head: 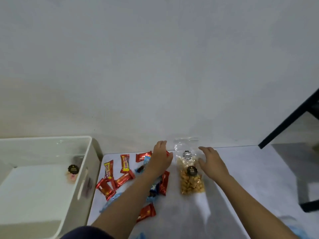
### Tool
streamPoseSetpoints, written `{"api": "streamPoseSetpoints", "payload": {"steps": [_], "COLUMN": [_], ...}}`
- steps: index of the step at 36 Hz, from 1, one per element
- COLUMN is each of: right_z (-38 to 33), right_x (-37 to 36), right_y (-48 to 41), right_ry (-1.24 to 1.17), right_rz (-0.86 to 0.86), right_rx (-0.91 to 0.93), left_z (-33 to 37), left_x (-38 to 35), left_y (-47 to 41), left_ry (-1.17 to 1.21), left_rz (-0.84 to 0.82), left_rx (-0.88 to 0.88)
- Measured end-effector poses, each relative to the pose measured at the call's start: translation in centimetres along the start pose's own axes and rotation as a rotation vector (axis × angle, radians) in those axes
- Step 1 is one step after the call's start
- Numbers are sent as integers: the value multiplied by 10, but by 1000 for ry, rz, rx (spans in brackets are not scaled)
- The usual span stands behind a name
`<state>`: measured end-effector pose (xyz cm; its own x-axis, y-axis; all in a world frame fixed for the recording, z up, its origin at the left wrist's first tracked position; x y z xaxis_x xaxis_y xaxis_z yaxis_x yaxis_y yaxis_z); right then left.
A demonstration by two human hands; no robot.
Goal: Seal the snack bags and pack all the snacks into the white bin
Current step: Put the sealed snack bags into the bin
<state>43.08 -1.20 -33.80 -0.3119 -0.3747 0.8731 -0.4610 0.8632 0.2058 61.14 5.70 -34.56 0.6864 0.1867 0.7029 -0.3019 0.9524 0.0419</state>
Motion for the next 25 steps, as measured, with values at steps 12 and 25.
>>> {"api": "streamPoseSetpoints", "payload": {"steps": [12,25], "right_z": [45,52], "right_x": [-20,7], "right_y": [-23,-2], "right_ry": [-631,-688], "right_rz": [75,-20], "right_rx": [-104,4], "left_z": [-28,20], "left_x": [-51,-31], "left_y": [-39,-34], "left_ry": [493,486], "left_rz": [57,-70], "left_rx": [378,73]}}
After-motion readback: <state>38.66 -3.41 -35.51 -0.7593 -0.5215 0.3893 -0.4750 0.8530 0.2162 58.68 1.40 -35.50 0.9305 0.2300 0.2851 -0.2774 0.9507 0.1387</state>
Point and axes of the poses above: each hand's wrist, its own y-axis away from the middle knuckle, its own x-axis out of the back of the hand, z = x × y, the point moved 10 cm from there along -y, towards the middle knuckle, and after that the axes turned 5 degrees about -z, right-handed, at the moved point
